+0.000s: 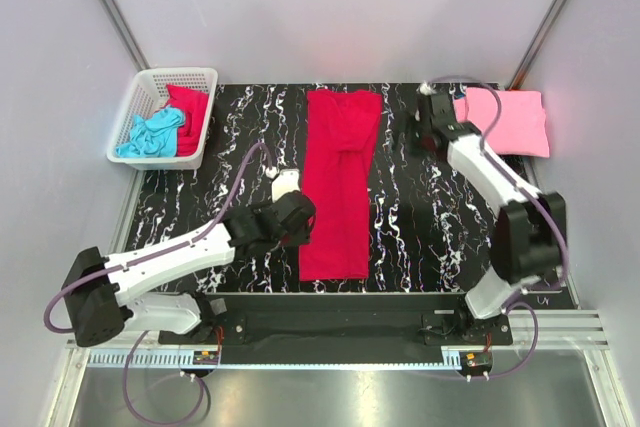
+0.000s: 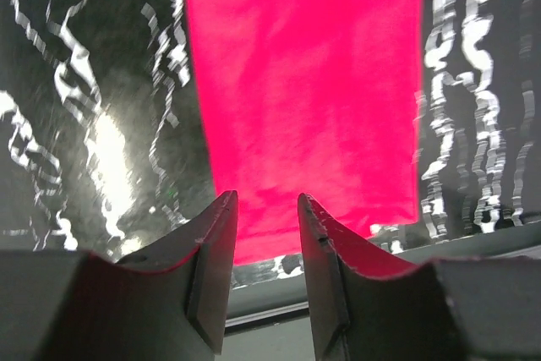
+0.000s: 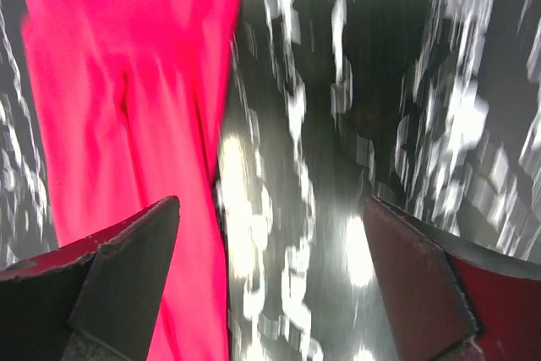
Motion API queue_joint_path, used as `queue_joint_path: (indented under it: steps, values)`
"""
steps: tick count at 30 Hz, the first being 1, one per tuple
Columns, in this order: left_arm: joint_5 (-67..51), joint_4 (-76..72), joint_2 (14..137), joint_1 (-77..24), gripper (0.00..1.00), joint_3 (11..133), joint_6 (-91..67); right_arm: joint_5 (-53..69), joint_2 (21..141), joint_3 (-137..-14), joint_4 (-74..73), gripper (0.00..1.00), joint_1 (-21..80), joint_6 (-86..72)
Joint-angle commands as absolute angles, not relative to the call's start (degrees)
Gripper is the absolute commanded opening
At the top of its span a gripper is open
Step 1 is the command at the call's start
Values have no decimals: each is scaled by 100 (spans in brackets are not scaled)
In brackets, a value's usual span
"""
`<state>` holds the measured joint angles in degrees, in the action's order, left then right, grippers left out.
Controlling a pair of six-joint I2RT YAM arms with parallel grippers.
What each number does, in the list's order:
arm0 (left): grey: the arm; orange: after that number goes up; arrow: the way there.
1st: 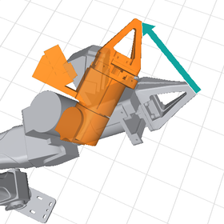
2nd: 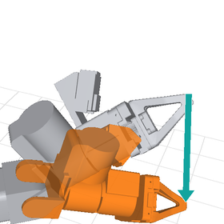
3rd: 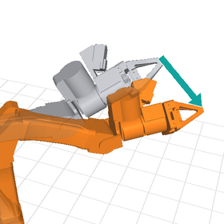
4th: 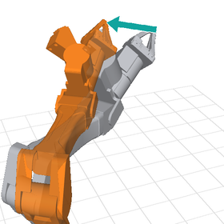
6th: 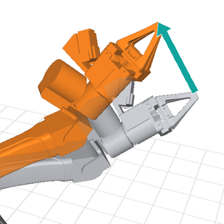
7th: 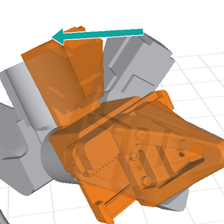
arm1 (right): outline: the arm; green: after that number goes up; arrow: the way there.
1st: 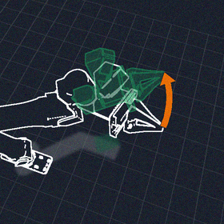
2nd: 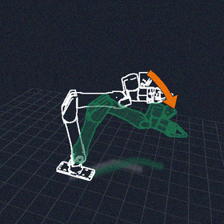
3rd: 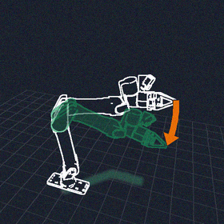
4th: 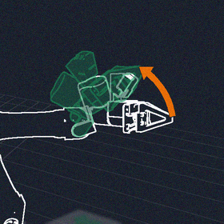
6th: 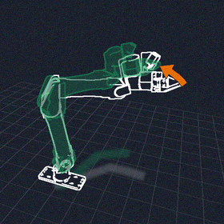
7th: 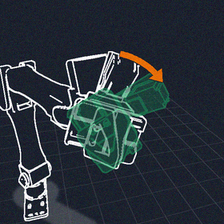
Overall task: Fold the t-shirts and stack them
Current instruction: Fold the tshirt
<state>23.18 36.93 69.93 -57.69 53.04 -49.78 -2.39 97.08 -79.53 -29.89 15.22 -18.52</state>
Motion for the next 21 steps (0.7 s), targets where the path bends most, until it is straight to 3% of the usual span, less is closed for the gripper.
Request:
queue_joint_path:
  steps: [1,5,9,15,21]
  values:
    - [2312,3288,6751,-5608,41,4782,-5308,315,8671,-6463,-2348,95,1590,-2530]
    - [1157,2604,6496,-4723,43,3915,-5361,448,7543,-5084,-2259,92,2029,-2917]
    - [282,1689,6669,-4061,45,3349,-5423,597,6760,-4510,-2285,90,2434,-3496]
    - [-746,1241,7356,-4017,43,3358,-5493,571,5995,-3859,-2329,84,3136,-4235]
    - [-1125,993,7427,-4008,43,3033,-5721,387,6064,-3244,-2093,82,3770,-4833]
